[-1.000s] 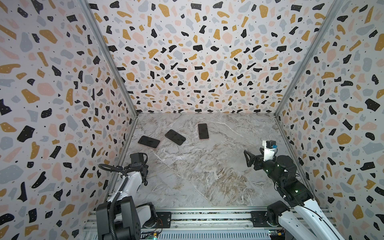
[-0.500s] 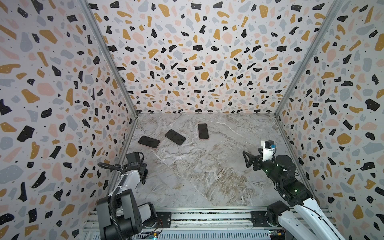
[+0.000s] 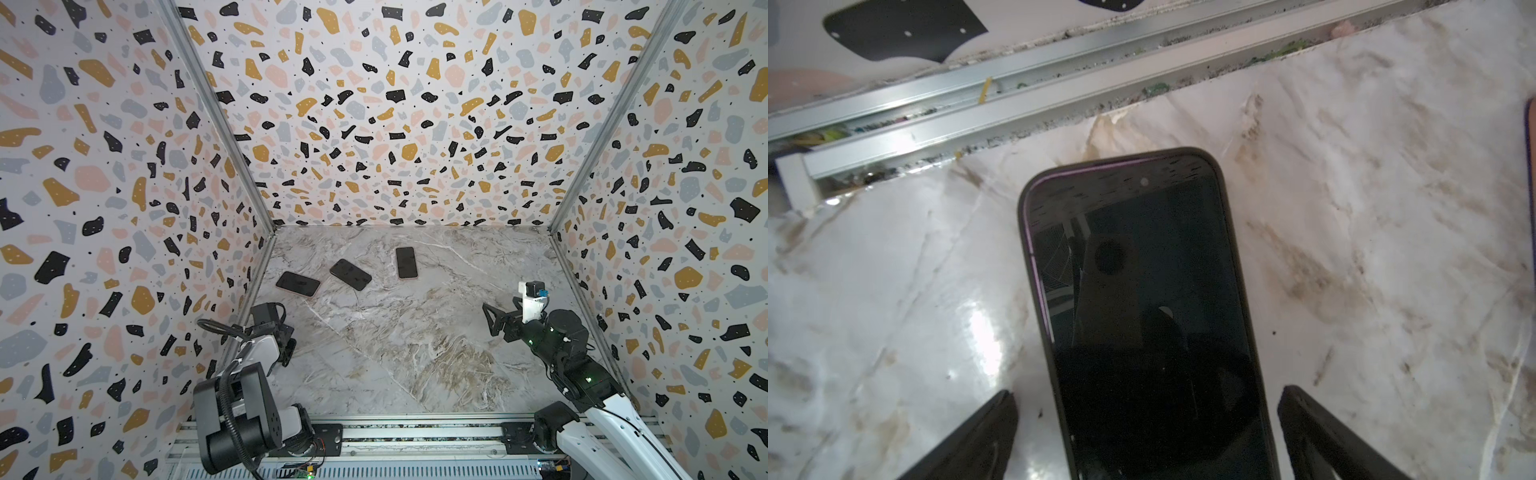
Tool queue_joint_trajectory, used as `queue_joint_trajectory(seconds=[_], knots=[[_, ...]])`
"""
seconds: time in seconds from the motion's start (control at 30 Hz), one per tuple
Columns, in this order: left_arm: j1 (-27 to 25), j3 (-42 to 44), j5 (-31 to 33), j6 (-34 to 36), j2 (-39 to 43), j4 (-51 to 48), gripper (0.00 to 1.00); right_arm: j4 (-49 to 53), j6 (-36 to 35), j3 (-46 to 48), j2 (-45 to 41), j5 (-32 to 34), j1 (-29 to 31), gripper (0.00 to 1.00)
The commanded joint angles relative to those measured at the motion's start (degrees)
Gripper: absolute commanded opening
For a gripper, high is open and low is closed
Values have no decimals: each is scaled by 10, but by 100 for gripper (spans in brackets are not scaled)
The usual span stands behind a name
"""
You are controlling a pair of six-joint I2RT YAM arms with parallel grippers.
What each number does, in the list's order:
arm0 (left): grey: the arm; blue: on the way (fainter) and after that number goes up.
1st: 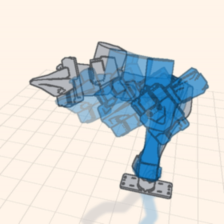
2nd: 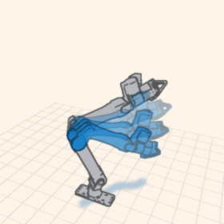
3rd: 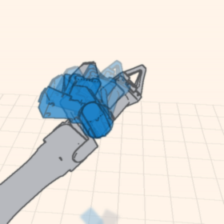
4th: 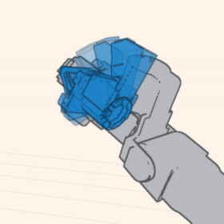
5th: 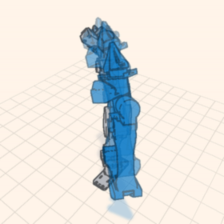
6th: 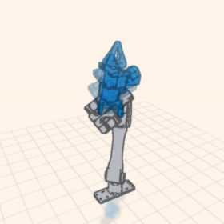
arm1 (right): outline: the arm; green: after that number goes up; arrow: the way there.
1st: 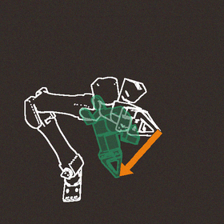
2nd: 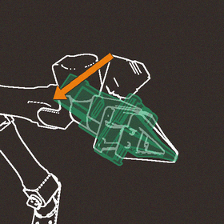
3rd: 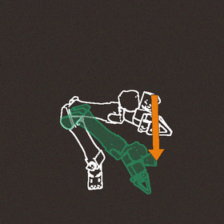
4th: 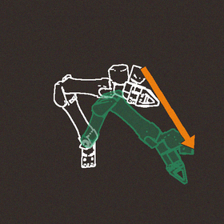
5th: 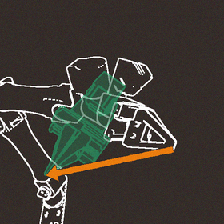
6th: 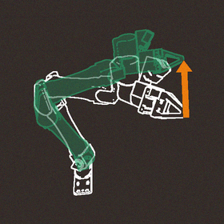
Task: Take the phone out of the phone case
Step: 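Lower the left gripper and grasp the dark-cased phone's near end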
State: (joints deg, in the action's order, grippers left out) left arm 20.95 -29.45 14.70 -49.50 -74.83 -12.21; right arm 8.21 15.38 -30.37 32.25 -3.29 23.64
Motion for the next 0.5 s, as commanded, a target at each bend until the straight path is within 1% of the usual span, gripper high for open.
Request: queue_joint_trajectory(seconds=[0.0,0.07,0.23,0.33,0.47], knots=[[5,-7,-36,3,-27,3,100,-15,4,2,-2,-2,3,99],[5,-7,-45,-1,-35,6,99,-17,3,4,-3,0,4,99],[5,-7,-41,-4,-46,-1,94,-24,3,10,-4,2,3,99],[5,-3,-38,-8,-39,-4,92,-32,3,16,-4,4,4,99],[4,2,-43,-8,-26,-2,87,-38,6,21,-2,4,4,99]])
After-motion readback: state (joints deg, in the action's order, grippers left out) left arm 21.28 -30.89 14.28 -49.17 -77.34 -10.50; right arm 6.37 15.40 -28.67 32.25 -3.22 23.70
